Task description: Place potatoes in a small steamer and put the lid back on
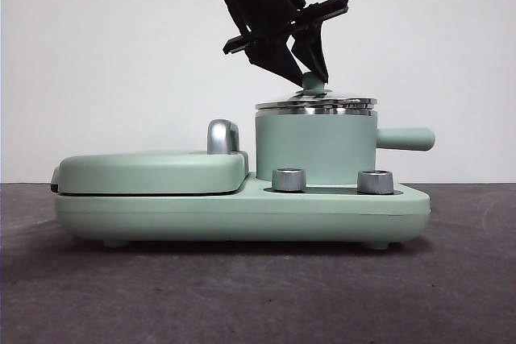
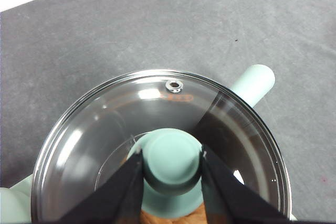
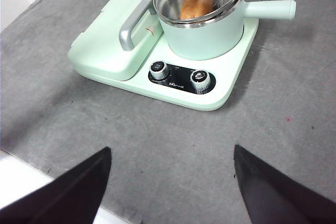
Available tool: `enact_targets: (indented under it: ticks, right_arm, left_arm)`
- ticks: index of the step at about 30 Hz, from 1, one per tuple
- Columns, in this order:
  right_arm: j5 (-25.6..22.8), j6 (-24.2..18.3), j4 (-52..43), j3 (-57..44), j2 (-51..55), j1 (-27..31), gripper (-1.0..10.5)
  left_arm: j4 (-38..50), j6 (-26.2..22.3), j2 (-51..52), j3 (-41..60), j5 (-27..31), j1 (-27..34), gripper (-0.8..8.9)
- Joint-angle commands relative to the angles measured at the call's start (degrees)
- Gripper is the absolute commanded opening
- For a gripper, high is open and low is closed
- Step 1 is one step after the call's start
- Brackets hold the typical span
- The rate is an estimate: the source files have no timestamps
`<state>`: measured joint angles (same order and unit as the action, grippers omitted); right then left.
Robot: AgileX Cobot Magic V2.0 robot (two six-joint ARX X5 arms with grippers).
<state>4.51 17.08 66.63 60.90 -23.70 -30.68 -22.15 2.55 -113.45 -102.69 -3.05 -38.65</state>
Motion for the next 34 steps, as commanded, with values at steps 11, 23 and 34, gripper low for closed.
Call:
enact_targets:
  ticks: [11, 23, 34]
  right_arm:
    - [0.0, 0.9, -0.6, 0.5, -0.1, -0.3, 3.7]
    - [0.0, 0.9, -0.6, 0.5, -0.1, -0.3, 3.7]
    - [0.0, 0.9, -0.6, 0.5, -0.1, -0.3, 3.7]
  left_arm:
    - [0.7, -0.6, -1.1, -2.0, 0.3, -0.3, 0.41]
    - [2.2, -0.5, -1.1, -2.1, 0.3, -0.3, 3.82]
    - [-10.6, -0.2, 2.1, -8.3, 0.3, -0.4, 3.83]
